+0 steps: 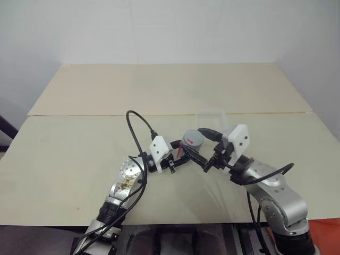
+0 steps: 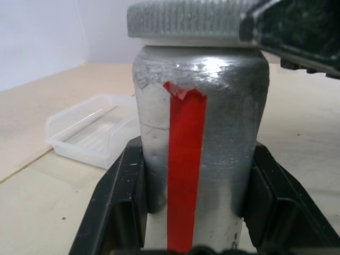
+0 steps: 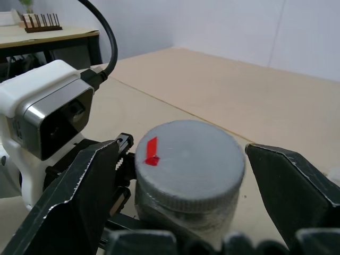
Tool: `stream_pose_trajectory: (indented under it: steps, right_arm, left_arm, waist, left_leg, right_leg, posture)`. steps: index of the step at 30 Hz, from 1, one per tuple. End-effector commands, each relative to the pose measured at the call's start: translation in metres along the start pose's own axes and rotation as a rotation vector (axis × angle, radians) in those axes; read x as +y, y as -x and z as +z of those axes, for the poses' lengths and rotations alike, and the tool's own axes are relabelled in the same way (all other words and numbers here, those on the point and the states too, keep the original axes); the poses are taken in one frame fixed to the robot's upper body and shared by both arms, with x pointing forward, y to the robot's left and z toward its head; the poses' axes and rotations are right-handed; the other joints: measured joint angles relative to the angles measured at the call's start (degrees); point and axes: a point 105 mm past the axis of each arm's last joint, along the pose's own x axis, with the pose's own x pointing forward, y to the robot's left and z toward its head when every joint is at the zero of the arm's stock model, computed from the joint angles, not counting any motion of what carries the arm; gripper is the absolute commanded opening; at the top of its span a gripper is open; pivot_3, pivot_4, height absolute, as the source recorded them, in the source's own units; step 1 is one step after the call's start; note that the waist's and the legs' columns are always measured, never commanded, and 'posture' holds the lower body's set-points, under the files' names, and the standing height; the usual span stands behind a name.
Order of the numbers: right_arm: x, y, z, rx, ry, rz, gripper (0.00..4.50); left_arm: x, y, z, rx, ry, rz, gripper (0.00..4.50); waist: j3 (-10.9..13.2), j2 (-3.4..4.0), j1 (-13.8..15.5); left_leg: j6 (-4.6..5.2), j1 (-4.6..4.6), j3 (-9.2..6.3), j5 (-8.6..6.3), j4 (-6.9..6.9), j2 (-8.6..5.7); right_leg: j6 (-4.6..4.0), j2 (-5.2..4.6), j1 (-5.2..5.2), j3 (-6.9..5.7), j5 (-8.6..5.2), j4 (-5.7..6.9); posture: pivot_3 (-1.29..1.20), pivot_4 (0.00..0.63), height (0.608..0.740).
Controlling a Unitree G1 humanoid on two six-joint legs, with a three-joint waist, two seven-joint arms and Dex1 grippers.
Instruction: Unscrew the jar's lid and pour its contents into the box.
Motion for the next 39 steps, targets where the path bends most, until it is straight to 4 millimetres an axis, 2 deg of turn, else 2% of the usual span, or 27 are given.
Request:
stream_pose_trajectory:
  steps: [1,3,8,9,17,24,31,35,39]
  right_arm:
    - [0.000,-0.002,0.012,-0.043,0.033,-0.007,4.44]
    - [-0.001,-0.002,0.013,-0.047,0.035,-0.011,4.44]
    - [-0.001,-0.002,0.014,-0.051,0.054,-0.022,2.94]
    - [-0.001,-0.002,0.013,-0.050,0.059,-0.022,2.81]
    - [0.001,-0.003,0.014,-0.058,0.060,-0.031,2.81]
    - [0.002,-0.001,0.041,-0.189,-0.004,-0.005,2.81]
    - [-0.007,0.001,0.058,-0.284,-0.080,-0.041,2.81]
    - [-0.017,0.009,0.056,-0.259,-0.049,-0.102,2.81]
    - [-0.042,0.034,0.034,-0.084,0.068,-0.274,2.81]
  left_arm:
    - [-0.001,-0.003,0.011,-0.043,-0.035,-0.005,1.98]
    - [-0.001,-0.004,0.011,-0.043,-0.035,-0.006,1.98]
    - [-0.001,-0.004,0.011,-0.042,-0.034,-0.008,1.98]
    - [-0.001,-0.004,0.010,-0.042,-0.034,-0.009,1.98]
    - [-0.002,-0.003,0.010,-0.039,-0.032,-0.013,1.98]
    - [-0.003,-0.003,0.008,-0.034,-0.036,-0.017,1.98]
    - [-0.003,-0.004,0.008,-0.037,-0.037,-0.016,1.98]
    - [-0.002,-0.003,0.009,-0.040,-0.037,-0.012,1.98]
    - [0.001,-0.002,0.010,-0.040,-0.040,0.002,1.98]
  waist:
    - [0.00,0.00,0.01]
    - [0.00,0.00,0.01]
    - [0.00,0.00,0.00]
    - [0.00,0.00,0.00]
    - [0.00,0.00,0.00]
    - [0.00,0.00,-0.02]
    - [0.00,0.00,-0.02]
    - [0.00,0.00,0.01]
    - [0.00,0.00,0.20]
  left_leg:
    - [0.00,0.00,0.00,0.00,0.00,0.00]
    - [0.00,0.00,0.00,0.00,0.00,0.00]
    - [0.00,0.00,0.00,0.00,0.00,0.00]
    - [0.00,0.00,0.00,0.00,0.00,0.00]
    - [0.00,0.00,0.00,0.00,0.00,0.00]
    - [0.00,0.00,0.00,0.00,0.00,0.00]
    - [0.00,0.00,0.00,0.00,-0.01,0.01]
    - [0.00,-0.02,0.00,0.00,-0.01,0.00]
    - [0.00,-0.06,0.00,0.00,-0.02,-0.01]
  right_leg:
    - [0.00,0.00,0.00,0.00,0.00,0.00]
    - [0.00,0.00,0.00,0.00,0.00,0.00]
    - [0.00,0.00,0.00,0.00,0.00,0.00]
    - [0.00,0.00,0.00,0.00,0.00,0.00]
    - [0.00,0.00,0.00,0.00,0.00,0.00]
    - [0.00,0.00,0.00,0.00,0.00,0.00]
    - [0.00,0.00,-0.01,0.00,0.00,0.01]
    - [0.00,0.00,-0.01,-0.02,0.00,0.03]
    - [0.01,0.00,0.00,-0.04,0.00,0.00]
  posture:
    - [0.00,0.150,0.740]
    - [0.00,0.150,0.740]
    - [0.00,0.150,0.740]
    - [0.00,0.150,0.740]
    - [0.00,0.150,0.740]
    - [0.00,0.150,0.740]
    - [0.00,0.150,0.740]
    - [0.00,0.150,0.740]
    - [0.00,0.150,0.740]
